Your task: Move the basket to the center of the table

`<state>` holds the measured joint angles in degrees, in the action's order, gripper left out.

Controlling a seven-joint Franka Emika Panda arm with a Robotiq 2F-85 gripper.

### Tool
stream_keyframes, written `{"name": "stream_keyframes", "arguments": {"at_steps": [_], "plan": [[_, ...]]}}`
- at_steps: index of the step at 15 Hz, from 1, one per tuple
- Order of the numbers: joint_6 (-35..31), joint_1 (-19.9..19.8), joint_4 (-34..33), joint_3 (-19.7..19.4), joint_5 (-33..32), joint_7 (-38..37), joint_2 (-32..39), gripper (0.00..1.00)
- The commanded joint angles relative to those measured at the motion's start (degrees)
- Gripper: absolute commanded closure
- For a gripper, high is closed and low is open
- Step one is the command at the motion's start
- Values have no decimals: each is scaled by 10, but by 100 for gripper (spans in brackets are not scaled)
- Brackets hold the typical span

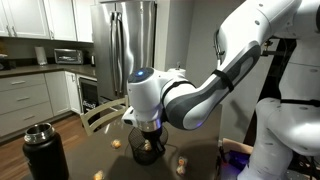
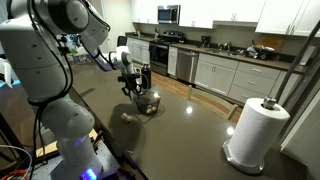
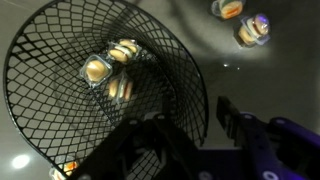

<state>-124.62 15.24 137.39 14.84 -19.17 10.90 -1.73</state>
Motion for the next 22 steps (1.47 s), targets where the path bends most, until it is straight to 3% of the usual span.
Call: {"name": "stream_keyframes", "arguments": {"at_steps": [1,4,10,19,22], "plan": [[-3,-5,3,-5,5,27,-18,17],[13,-9,-18,-15,54,65,-21,0],[40,-19,-78,-37,119,102,-23,0],[37,-29,-165,-44,114,45,-2,0],[28,-28,-153,-43,104,53,-10,0]]}}
